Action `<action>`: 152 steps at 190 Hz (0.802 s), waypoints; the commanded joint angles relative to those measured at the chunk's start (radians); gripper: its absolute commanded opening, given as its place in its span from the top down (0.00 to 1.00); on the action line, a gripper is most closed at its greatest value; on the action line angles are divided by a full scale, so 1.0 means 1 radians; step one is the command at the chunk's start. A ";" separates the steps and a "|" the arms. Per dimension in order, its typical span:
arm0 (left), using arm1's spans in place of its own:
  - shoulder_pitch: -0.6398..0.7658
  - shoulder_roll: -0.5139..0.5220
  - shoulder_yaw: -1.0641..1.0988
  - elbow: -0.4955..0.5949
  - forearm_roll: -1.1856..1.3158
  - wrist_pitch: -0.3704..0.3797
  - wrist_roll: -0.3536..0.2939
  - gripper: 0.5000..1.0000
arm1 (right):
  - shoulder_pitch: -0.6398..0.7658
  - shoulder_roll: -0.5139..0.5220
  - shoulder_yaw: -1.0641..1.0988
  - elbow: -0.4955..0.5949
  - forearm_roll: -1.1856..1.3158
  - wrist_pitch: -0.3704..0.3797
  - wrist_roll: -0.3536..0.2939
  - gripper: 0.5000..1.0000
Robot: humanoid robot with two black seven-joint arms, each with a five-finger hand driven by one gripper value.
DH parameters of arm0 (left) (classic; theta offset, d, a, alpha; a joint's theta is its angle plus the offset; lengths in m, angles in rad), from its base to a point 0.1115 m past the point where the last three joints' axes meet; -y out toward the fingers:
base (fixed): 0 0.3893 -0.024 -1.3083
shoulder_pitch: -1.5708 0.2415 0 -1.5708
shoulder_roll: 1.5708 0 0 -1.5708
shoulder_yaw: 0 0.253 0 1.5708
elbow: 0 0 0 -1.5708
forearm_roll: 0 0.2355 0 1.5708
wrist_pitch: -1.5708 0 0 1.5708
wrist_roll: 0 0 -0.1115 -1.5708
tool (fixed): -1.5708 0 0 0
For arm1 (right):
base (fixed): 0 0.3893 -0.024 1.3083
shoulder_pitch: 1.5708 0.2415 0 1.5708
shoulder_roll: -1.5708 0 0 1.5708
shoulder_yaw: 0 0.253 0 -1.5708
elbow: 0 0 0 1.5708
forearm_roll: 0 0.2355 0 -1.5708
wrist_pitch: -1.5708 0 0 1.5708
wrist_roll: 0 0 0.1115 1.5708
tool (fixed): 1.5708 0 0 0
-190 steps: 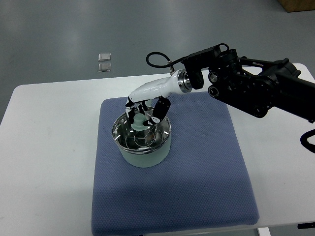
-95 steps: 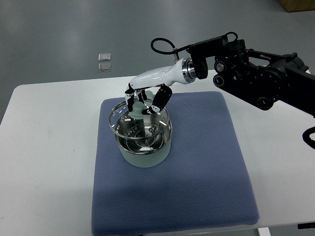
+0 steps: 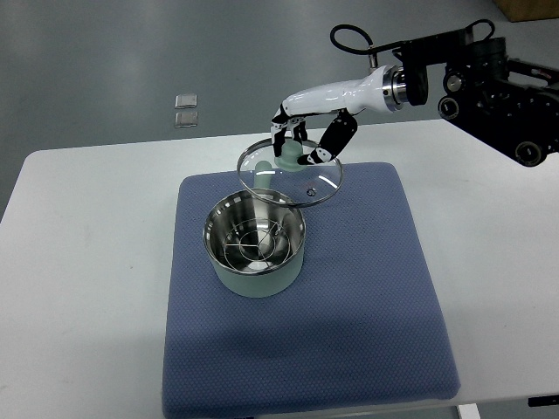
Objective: Open lid and place right of pot
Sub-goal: 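Carry the glass lid away from the pot and lower it onto the mat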
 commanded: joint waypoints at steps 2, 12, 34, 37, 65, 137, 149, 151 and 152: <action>0.000 0.000 -0.001 0.000 0.000 0.000 0.000 0.00 | -0.015 -0.051 -0.005 0.000 0.006 -0.004 0.006 1.00; 0.000 0.000 -0.001 -0.002 0.000 0.000 0.001 0.00 | -0.034 -0.066 -0.005 0.000 0.006 -0.009 0.006 1.00; 0.000 0.000 0.001 0.000 0.000 0.000 0.000 0.00 | -0.078 -0.095 -0.001 0.000 0.006 -0.015 0.017 1.00; 0.000 0.000 0.001 0.000 0.000 0.000 0.000 0.00 | -0.078 -0.095 -0.001 0.000 0.006 -0.015 0.017 1.00; 0.000 0.000 -0.001 0.000 0.000 0.000 0.000 0.00 | -0.136 -0.114 -0.005 -0.008 0.006 -0.053 0.031 1.00; 0.000 0.000 -0.001 0.000 0.000 0.000 0.000 0.00 | -0.238 -0.117 -0.015 -0.015 0.012 -0.104 0.044 1.00; 0.000 0.000 -0.001 0.000 0.000 0.000 0.000 0.00 | -0.241 -0.117 -0.017 -0.015 0.012 -0.104 0.046 1.00; 0.000 0.000 -0.001 0.000 0.000 0.000 0.000 0.00 | -0.254 -0.115 -0.018 -0.017 0.009 -0.109 0.049 1.00; 0.000 0.000 0.001 0.000 0.000 0.000 0.000 0.00 | -0.259 -0.112 -0.018 -0.019 0.009 -0.110 0.049 1.00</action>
